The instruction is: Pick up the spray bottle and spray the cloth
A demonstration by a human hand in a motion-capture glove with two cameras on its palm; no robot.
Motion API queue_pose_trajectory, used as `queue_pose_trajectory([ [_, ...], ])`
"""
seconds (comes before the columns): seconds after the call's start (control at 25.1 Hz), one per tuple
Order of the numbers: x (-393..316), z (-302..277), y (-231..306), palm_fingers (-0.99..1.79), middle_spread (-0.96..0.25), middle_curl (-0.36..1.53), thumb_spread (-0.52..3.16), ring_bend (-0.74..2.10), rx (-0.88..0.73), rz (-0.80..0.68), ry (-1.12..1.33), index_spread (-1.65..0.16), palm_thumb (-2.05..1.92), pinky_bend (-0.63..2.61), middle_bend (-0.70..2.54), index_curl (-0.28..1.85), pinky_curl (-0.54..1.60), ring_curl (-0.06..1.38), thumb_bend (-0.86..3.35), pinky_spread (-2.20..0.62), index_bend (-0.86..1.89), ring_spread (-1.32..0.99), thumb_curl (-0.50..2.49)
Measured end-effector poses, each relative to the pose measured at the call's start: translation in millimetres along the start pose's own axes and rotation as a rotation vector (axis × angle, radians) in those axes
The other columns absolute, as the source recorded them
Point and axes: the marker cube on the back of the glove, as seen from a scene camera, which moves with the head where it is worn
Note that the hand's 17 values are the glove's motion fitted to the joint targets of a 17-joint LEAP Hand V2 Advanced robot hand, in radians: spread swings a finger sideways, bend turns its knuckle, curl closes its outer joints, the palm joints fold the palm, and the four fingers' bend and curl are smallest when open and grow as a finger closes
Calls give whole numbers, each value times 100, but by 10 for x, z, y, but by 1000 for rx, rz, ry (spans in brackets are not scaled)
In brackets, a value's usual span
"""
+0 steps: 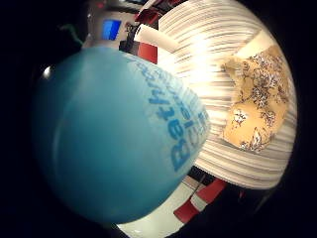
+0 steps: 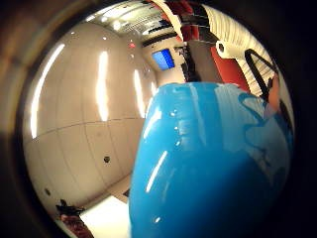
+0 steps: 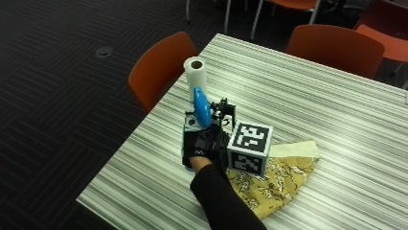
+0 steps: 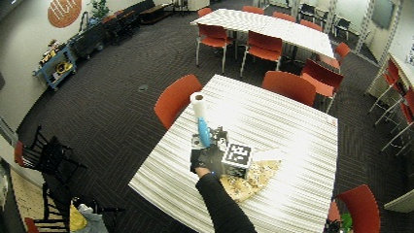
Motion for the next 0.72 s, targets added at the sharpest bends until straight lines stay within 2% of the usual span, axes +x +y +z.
queue_pose_trajectory([
  [0.72,1302,25,360,83,-8,56,60,20,-62,25,107,-9,120,13,35,62,25,42,-1,6,46,-6,80],
])
